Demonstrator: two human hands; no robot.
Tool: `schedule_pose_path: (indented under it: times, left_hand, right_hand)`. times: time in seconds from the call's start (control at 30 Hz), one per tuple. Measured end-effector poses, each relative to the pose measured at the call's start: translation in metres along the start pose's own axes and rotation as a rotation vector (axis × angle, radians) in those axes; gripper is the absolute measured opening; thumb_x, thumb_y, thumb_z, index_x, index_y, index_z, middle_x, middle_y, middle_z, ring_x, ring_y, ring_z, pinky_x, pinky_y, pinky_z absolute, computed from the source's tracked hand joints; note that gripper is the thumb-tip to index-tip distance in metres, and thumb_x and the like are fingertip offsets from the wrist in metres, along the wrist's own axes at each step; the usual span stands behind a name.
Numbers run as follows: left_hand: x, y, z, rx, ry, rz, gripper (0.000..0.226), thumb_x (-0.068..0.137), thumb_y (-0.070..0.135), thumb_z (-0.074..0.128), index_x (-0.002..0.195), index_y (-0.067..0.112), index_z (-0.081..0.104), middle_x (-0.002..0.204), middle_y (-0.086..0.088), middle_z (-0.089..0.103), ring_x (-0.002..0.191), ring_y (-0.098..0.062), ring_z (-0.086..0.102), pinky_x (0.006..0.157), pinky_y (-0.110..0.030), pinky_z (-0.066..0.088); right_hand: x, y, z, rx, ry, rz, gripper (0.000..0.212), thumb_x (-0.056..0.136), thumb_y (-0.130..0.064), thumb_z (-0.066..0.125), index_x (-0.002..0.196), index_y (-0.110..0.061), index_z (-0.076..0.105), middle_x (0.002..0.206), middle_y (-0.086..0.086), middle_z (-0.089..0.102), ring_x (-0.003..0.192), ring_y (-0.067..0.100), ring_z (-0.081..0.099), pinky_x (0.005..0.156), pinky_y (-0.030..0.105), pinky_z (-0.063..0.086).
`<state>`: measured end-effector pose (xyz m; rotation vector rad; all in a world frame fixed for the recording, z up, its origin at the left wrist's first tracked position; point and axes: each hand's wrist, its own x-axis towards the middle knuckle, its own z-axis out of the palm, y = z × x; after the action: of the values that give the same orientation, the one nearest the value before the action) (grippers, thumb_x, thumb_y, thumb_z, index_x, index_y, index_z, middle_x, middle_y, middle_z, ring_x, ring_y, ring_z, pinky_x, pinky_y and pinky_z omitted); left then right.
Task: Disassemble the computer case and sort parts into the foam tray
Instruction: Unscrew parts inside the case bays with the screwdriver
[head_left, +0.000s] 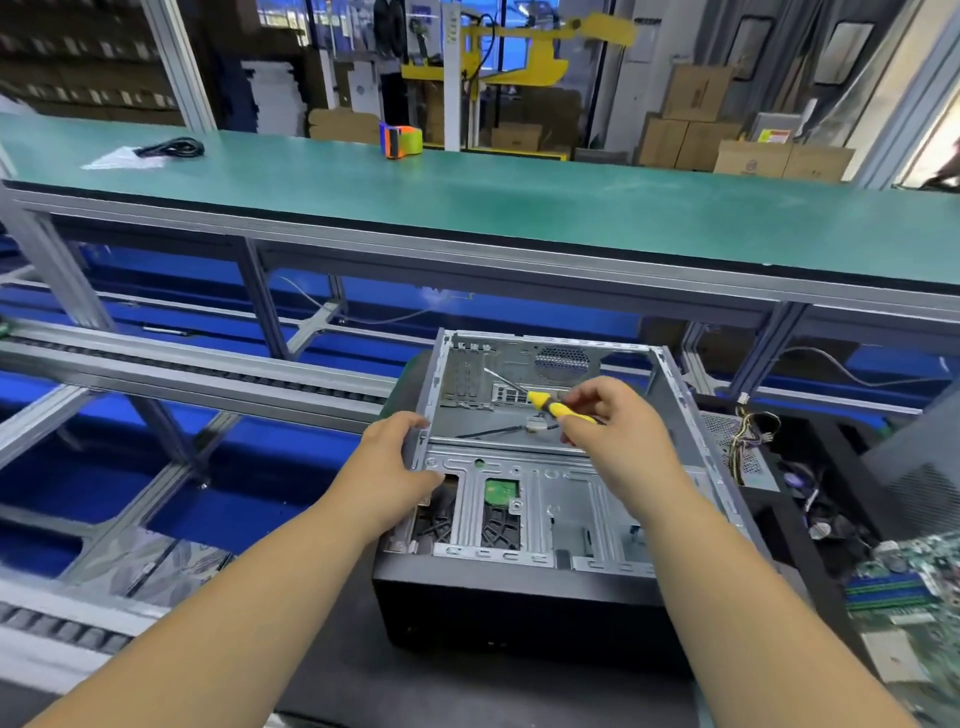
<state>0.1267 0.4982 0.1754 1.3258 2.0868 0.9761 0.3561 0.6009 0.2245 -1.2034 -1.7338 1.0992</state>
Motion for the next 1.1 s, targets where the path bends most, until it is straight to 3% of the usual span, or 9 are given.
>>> schedule_pose_path:
  times: [0.13, 0.23, 0.3, 0.4, 0.5, 0.57, 0.67, 0.8, 1.1]
  left_hand:
    - [0.006, -0.004, -0.001, 0.047, -0.023, 0.053, 0.057, 0.078, 0.032, 0.076, 0.126, 0.041, 0.046, 0.131, 0.015, 0.036, 0.109, -0.004, 0.042, 0.085, -0.024, 0.037]
    - [0.006, -0.007, 0.002, 0.08, -0.005, 0.096, 0.059, 0.075, 0.034, 0.079, 0.124, 0.038, 0.047, 0.128, 0.014, 0.037, 0.116, -0.006, 0.042, 0.093, -0.024, 0.035]
    - [0.005, -0.009, 0.006, 0.074, 0.014, 0.131, 0.056, 0.074, 0.034, 0.08, 0.119, 0.037, 0.047, 0.127, 0.013, 0.038, 0.116, -0.006, 0.041, 0.095, -0.022, 0.032]
    - [0.003, -0.011, 0.01, 0.063, 0.041, 0.166, 0.046, 0.074, 0.032, 0.081, 0.107, 0.039, 0.049, 0.124, 0.014, 0.039, 0.111, -0.002, 0.04, 0.091, -0.02, 0.031]
    - [0.002, -0.014, 0.009, 0.047, 0.053, 0.176, 0.041, 0.073, 0.033, 0.081, 0.1, 0.039, 0.05, 0.119, 0.017, 0.039, 0.106, 0.001, 0.04, 0.085, -0.017, 0.03]
    - [0.002, -0.014, 0.009, 0.033, 0.053, 0.179, 0.039, 0.074, 0.034, 0.08, 0.099, 0.038, 0.051, 0.119, 0.017, 0.04, 0.105, 0.0, 0.041, 0.084, -0.018, 0.031]
    - [0.001, -0.015, 0.008, 0.037, 0.05, 0.168, 0.036, 0.076, 0.035, 0.079, 0.101, 0.035, 0.053, 0.122, 0.018, 0.04, 0.107, -0.002, 0.043, 0.084, -0.021, 0.034]
    - [0.001, -0.014, 0.008, 0.025, 0.053, 0.168, 0.034, 0.076, 0.033, 0.078, 0.1, 0.035, 0.053, 0.122, 0.019, 0.04, 0.103, -0.003, 0.044, 0.081, -0.021, 0.036]
    - [0.003, -0.015, 0.009, 0.031, 0.054, 0.161, 0.032, 0.076, 0.03, 0.077, 0.096, 0.037, 0.054, 0.121, 0.02, 0.039, 0.107, -0.006, 0.047, 0.087, -0.027, 0.045]
  right_hand:
    - [-0.001, -0.011, 0.024, 0.095, 0.028, -0.016, 0.014, 0.082, -0.01, 0.074, 0.085, -0.022, 0.07, 0.087, 0.001, 0.07, 0.084, 0.023, 0.067, 0.076, 0.04, 0.056]
    - [-0.002, -0.018, 0.038, 0.217, 0.042, -0.055, 0.008, 0.083, -0.007, 0.076, 0.085, -0.014, 0.071, 0.071, -0.005, 0.069, 0.066, 0.01, 0.063, 0.062, 0.024, 0.055]
    - [-0.003, -0.021, 0.047, 0.221, 0.049, -0.123, 0.007, 0.085, -0.012, 0.076, 0.085, -0.016, 0.07, 0.069, -0.01, 0.066, 0.065, 0.005, 0.061, 0.063, 0.021, 0.053]
    - [-0.003, -0.026, 0.063, 0.151, 0.041, -0.204, 0.006, 0.089, -0.021, 0.072, 0.087, -0.024, 0.067, 0.075, -0.012, 0.065, 0.072, 0.008, 0.062, 0.069, 0.026, 0.054]
    - [-0.002, -0.033, 0.08, 0.087, -0.01, -0.25, 0.005, 0.091, -0.024, 0.068, 0.089, -0.025, 0.063, 0.083, -0.004, 0.068, 0.082, 0.021, 0.065, 0.078, 0.045, 0.055]
    - [-0.001, -0.038, 0.088, 0.034, -0.029, -0.278, 0.005, 0.091, -0.026, 0.066, 0.089, -0.026, 0.062, 0.084, -0.001, 0.067, 0.083, 0.023, 0.064, 0.079, 0.05, 0.054]
    - [0.002, -0.042, 0.092, -0.012, -0.028, -0.309, 0.006, 0.091, -0.03, 0.065, 0.089, -0.026, 0.061, 0.082, -0.006, 0.065, 0.078, 0.015, 0.062, 0.075, 0.043, 0.054]
    - [0.004, -0.045, 0.088, -0.017, -0.027, -0.318, 0.009, 0.093, -0.025, 0.066, 0.09, -0.018, 0.061, 0.077, -0.008, 0.063, 0.067, 0.004, 0.059, 0.064, 0.019, 0.046]
    - [0.005, -0.049, 0.083, -0.091, -0.066, -0.294, 0.011, 0.093, -0.03, 0.064, 0.093, -0.019, 0.061, 0.084, 0.001, 0.063, 0.077, 0.018, 0.058, 0.073, 0.042, 0.053]
